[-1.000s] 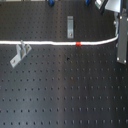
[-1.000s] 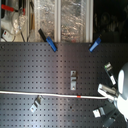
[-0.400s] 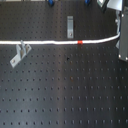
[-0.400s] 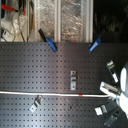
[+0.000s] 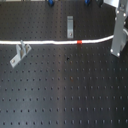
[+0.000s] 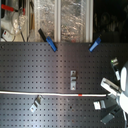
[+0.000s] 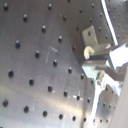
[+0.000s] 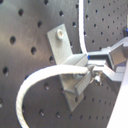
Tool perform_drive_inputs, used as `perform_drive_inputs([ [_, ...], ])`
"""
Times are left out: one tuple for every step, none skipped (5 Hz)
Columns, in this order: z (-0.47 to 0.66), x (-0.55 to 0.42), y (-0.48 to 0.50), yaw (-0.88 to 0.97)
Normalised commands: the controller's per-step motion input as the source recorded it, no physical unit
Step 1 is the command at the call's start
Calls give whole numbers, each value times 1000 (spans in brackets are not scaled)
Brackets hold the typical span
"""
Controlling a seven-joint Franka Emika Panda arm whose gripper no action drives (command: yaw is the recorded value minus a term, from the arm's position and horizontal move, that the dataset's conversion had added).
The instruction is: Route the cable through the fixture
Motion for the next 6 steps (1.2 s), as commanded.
perform_drive_inputs([
  [-53, -6, -141, 780],
  [-15, -37, -103, 837],
  [-2, -42, -51, 871],
  [1, -22, -22, 937],
  [1, -31, -25, 986],
  [1, -31, -21, 1000],
])
